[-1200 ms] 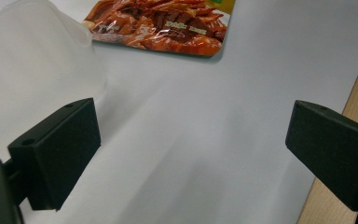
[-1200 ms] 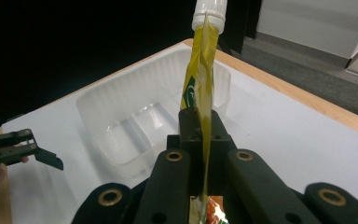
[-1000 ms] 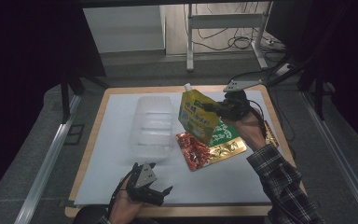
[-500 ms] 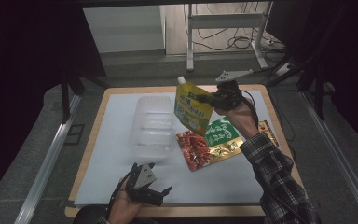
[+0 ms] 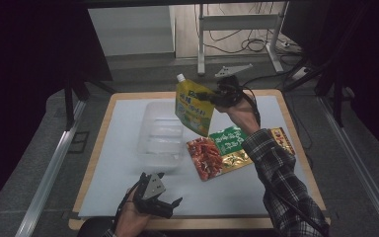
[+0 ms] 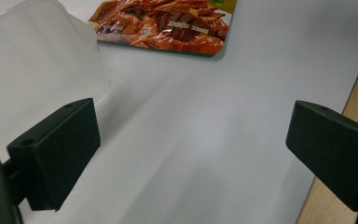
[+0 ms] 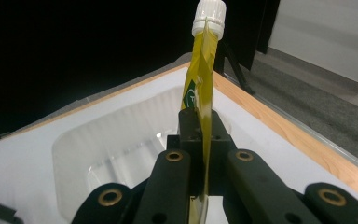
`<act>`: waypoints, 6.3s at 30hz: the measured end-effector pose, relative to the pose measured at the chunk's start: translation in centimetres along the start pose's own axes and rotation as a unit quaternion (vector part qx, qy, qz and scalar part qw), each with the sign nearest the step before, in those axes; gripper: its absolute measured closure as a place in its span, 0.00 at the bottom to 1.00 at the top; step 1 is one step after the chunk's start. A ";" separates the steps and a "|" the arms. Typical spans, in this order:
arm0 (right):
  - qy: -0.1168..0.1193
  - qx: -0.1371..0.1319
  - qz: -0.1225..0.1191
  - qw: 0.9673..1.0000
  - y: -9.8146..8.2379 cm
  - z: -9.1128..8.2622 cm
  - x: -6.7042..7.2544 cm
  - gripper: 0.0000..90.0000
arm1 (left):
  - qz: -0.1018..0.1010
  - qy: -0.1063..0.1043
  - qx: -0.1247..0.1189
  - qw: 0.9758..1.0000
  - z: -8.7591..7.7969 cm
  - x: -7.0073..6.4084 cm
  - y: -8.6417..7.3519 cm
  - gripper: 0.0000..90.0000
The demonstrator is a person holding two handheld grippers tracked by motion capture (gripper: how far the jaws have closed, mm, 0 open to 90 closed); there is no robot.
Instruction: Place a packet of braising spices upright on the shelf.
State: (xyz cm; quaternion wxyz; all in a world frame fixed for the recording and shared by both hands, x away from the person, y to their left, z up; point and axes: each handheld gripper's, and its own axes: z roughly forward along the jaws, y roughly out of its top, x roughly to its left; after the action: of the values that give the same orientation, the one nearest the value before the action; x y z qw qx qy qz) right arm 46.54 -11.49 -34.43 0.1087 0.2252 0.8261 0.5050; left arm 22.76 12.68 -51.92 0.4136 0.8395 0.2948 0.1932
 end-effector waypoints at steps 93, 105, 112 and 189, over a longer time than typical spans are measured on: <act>-0.020 0.053 0.002 0.998 -1.3 8.8 -0.1 0.21 | 0.008 -0.006 0.003 1.000 0.5 -0.6 0.1 0.03; 0.011 0.058 0.008 0.998 -2.4 6.7 0.8 0.14 | -0.005 -0.012 0.002 1.000 0.4 -0.5 0.1 0.02; 0.023 0.058 0.010 0.998 -3.2 5.5 1.3 0.13 | -0.018 -0.016 0.002 1.000 0.2 -0.4 0.3 0.04; -0.088 0.119 0.052 0.988 -18.4 -4.6 -0.5 0.06 | 0.018 0.019 0.016 1.000 0.2 -0.5 0.1 0.05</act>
State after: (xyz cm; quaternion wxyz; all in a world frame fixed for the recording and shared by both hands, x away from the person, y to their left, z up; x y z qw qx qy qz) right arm 40.24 -22.52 -48.53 0.1271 0.3225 0.8548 0.3863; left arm 22.49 12.15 -51.98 0.3910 0.8473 0.2905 0.2115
